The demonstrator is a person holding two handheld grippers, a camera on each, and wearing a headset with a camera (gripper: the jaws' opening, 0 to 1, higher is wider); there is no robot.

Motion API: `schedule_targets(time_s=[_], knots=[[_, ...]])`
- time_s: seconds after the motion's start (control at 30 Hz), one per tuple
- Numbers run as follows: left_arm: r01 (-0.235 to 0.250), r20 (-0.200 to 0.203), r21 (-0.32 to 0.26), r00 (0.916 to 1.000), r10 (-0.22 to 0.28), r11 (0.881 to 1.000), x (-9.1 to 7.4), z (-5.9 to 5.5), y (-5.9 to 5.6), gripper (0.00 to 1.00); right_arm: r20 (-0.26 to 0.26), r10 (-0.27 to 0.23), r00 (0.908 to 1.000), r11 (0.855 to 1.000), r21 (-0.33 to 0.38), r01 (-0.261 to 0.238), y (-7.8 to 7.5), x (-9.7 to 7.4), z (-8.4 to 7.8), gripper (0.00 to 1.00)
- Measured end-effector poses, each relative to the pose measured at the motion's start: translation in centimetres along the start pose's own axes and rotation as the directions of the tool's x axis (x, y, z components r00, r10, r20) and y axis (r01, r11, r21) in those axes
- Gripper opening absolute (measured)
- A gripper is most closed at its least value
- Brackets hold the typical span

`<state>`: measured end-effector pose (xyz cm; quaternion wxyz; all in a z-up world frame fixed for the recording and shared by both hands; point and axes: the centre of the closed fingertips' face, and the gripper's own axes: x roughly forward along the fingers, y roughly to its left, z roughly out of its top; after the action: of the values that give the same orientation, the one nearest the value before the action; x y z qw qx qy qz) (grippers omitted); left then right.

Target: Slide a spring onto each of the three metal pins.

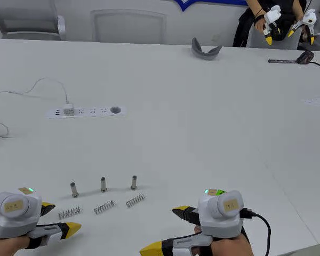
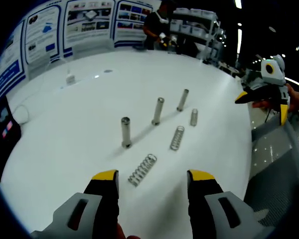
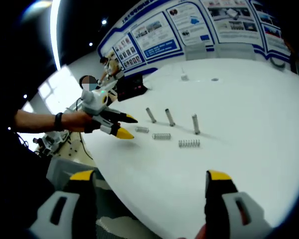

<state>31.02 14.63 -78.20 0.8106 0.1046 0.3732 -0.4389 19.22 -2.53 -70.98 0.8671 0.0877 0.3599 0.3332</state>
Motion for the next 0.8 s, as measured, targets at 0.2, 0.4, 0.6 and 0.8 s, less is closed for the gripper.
schedule_targets(time_s=[0.2,0.4,0.6,0.8], knots=[[0.006,-0.013,0.017,0.9999,-0.006,1.000,0.8,-0.1,0.0,0.48,-0.002,-0.001,1.0000,1.000,0.007,0.001,-0.1,-0.1,-0.2,0.92],[0.000,-0.030,0.047,0.9996,0.001,0.999,1.3,-0.3,0.4,0.40,-0.006,0.001,1.0000,1.000,0.007,-0.001,-0.2,-0.1,-0.3,0.92],[0.001,-0.037,0.062,0.9993,0.001,0.998,1.7,-0.7,0.5,0.27,-0.011,0.002,0.9999,1.000,0.008,-0.002,-0.1,-0.2,-0.4,0.92],[-0.026,-0.043,0.108,0.9986,0.031,0.994,1.7,-1.1,0.6,0.15,-0.012,0.004,0.9999,1.000,0.008,-0.004,-0.2,-0.3,-0.4,0.91]])
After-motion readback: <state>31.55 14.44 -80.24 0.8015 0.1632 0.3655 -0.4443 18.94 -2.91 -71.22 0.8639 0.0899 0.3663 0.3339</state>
